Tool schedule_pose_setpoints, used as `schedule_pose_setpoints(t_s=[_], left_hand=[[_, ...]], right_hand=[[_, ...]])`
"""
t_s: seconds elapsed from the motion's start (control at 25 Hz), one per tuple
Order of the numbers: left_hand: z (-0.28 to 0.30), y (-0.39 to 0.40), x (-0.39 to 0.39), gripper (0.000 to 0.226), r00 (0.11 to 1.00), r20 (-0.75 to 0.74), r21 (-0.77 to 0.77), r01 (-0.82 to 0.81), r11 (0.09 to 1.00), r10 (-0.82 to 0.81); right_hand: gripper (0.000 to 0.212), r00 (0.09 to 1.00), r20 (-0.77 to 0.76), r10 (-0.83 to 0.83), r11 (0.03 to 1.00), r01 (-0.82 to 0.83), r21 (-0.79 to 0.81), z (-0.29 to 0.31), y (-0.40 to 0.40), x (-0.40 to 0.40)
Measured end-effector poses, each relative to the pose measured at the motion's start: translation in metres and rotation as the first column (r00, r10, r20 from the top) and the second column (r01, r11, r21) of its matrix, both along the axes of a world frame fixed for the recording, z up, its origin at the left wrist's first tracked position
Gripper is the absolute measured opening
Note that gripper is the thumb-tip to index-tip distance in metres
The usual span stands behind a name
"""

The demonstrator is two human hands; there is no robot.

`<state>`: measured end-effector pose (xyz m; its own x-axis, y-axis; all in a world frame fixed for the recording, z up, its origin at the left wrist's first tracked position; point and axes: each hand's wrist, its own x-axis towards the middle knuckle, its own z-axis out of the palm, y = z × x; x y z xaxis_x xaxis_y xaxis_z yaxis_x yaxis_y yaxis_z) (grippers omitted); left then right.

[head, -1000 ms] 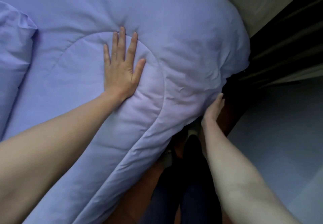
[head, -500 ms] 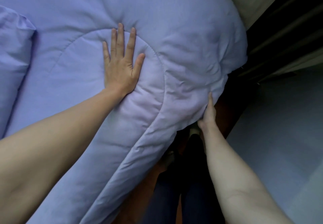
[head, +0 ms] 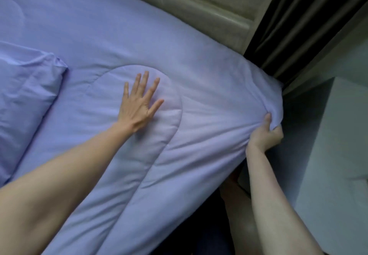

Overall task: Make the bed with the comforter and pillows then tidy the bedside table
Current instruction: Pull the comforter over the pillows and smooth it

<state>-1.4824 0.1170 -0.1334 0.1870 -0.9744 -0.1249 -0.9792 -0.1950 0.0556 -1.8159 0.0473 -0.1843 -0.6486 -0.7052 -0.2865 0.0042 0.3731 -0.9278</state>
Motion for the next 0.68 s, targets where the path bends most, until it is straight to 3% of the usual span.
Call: schedule_pose_setpoints(t_s=[0.12, 0.24, 0.4, 0.48, 0.56, 0.68], left_hand=[[-0.005, 0.014, 0.004, 0.072, 1.0, -0.002, 0.046, -0.024, 0.999, 0.024], [-0.019, 0.022, 0.011, 0.073, 0.999, 0.011, 0.082, -0.046, 0.996, 0.045], [-0.028, 0.024, 0.015, 0.071, 0.998, -0.011, 0.062, -0.056, 0.996, 0.057], [-0.027, 0.026, 0.015, 0.07, 0.997, -0.05, 0.042, -0.05, 0.998, 0.052], [-0.021, 0.032, 0.018, 0.069, 0.992, -0.094, -0.015, -0.087, 0.996, 0.085], [-0.018, 0.061, 0.032, 0.068, 0.971, -0.097, -0.08, -0.226, 0.971, 0.218]], right_hand=[[0.03, 0.996, -0.085, 0.022, 0.999, -0.018, 0.046, 0.001, -0.005, 0.0], [0.035, 0.988, -0.123, 0.089, 0.971, -0.058, 0.232, -0.019, -0.011, -0.003], [0.058, 0.917, -0.134, 0.375, 0.782, -0.235, 0.578, -0.037, -0.016, 0.025], [0.065, 0.809, -0.256, 0.529, 0.793, -0.364, 0.488, -0.026, -0.008, 0.069], [0.063, 0.668, -0.437, 0.602, 0.795, -0.551, 0.253, -0.007, 0.002, 0.129], [0.063, 0.421, -0.616, 0.666, 0.596, -0.796, 0.1, 0.015, 0.026, 0.212]])
